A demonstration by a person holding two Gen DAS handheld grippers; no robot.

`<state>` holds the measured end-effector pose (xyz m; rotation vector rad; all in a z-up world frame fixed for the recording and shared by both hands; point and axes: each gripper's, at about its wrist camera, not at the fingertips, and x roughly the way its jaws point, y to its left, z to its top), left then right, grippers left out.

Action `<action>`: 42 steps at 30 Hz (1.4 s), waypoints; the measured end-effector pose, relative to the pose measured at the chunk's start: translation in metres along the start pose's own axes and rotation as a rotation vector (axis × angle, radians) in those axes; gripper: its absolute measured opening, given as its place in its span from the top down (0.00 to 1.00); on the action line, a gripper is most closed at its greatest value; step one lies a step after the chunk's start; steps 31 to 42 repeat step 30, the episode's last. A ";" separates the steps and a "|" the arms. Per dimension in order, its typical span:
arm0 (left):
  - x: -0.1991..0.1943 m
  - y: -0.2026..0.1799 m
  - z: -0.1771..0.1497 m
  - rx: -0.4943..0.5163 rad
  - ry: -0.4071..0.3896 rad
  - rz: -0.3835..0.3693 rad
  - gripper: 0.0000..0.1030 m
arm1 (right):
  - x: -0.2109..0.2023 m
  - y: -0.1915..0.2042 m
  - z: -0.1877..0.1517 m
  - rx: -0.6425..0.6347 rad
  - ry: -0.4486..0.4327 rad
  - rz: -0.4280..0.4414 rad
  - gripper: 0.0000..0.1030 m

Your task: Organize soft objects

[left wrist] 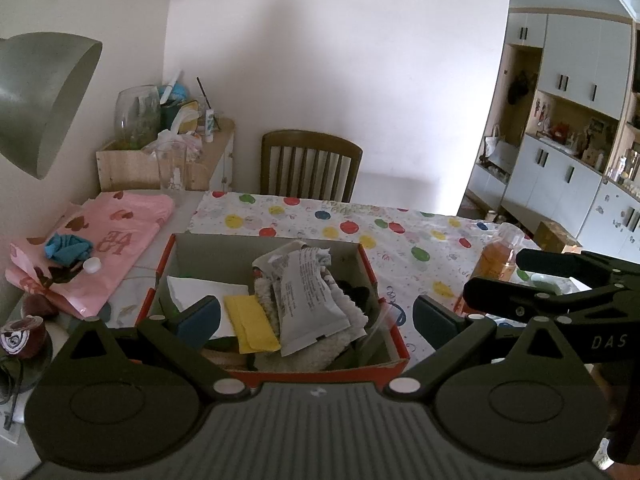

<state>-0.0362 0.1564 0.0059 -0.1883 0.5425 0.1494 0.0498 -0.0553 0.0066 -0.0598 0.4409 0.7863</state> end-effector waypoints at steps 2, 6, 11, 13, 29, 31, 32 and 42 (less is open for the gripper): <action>0.000 0.000 0.000 -0.001 0.001 0.001 0.00 | 0.000 0.001 0.000 0.001 0.000 -0.002 0.00; 0.000 0.000 0.000 0.004 0.000 -0.001 0.00 | 0.001 0.001 0.000 0.002 0.001 -0.004 0.00; 0.000 0.000 0.001 0.005 0.000 -0.003 0.00 | 0.001 0.001 0.000 0.006 0.001 -0.007 0.00; 0.000 -0.001 0.002 0.006 0.000 -0.002 0.00 | 0.001 0.001 0.000 0.007 0.002 -0.007 0.00; 0.001 0.001 0.001 0.020 0.012 0.000 0.00 | -0.002 0.000 -0.005 0.027 0.009 -0.027 0.00; 0.002 0.000 0.001 0.023 0.014 0.000 0.00 | -0.003 -0.002 -0.005 0.033 0.010 -0.026 0.00; 0.002 0.000 0.001 0.023 0.014 0.000 0.00 | -0.003 -0.002 -0.005 0.033 0.010 -0.026 0.00; 0.002 0.000 0.001 0.023 0.014 0.000 0.00 | -0.003 -0.002 -0.005 0.033 0.010 -0.026 0.00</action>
